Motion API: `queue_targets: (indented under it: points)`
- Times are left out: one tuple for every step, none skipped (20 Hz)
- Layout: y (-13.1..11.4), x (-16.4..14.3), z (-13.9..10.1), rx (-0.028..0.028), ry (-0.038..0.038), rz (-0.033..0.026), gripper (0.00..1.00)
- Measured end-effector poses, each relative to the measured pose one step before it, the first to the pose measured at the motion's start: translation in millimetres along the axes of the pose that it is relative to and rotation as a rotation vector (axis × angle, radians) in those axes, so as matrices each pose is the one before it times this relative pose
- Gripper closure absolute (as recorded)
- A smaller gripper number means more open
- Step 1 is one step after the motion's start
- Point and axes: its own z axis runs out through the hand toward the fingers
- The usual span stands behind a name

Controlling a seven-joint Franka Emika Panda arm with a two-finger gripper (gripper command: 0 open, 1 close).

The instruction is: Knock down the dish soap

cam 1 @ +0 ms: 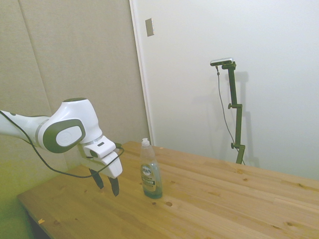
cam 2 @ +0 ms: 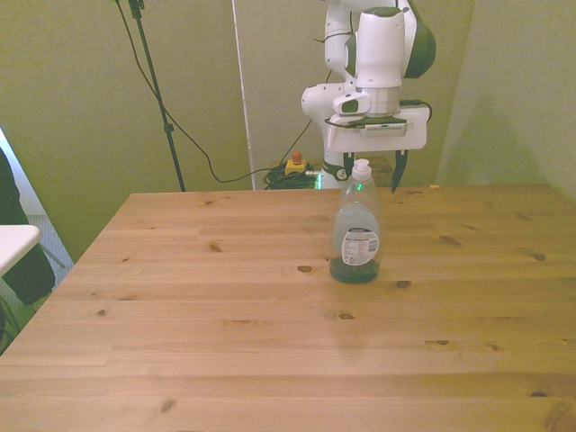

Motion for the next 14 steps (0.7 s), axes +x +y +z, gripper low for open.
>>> queue_targets:
  points:
    - [-0.14,0.12,-0.07,0.00021,0.00016,-0.00002,0.0]
    - [0.07,0.14,-0.05,-0.00009,0.00028,-0.00006,1.0]
    - [0.55,1.05,-0.84,0.00126,0.00193,0.0013,1.0]
    - [1.67,3.23,-2.96,0.00525,0.00563,0.00553,1.0]
    - [2.35,4.53,-3.7,0.00506,0.00712,0.00707,1.0]
    - [3.41,6.32,-4.21,0.00271,0.00995,0.00729,1.0]
    - [3.76,7.54,-4.4,0.00068,0.0119,0.00938,1.0]
    - [3.99,7.33,-3.62,-0.00072,0.00962,0.00941,1.0]
    - [3.76,6.63,-2.57,-0.00099,0.00674,0.01058,1.0]
    - [2.68,6.08,-2.3,-0.00295,0.00891,0.00675,1.0]
    - [1.67,5.71,-2.02,-0.00265,0.00698,0.00583,1.0]
    - [0.67,5.0,-0.92,-0.00137,0.00461,0.00531,1.0]
    - [-0.6,4.94,-1.14,0.0001,0.00359,0.00417,1.0]
    - [-1.35,4.0,0.16,0.0001,0.00227,0.00369,1.0]
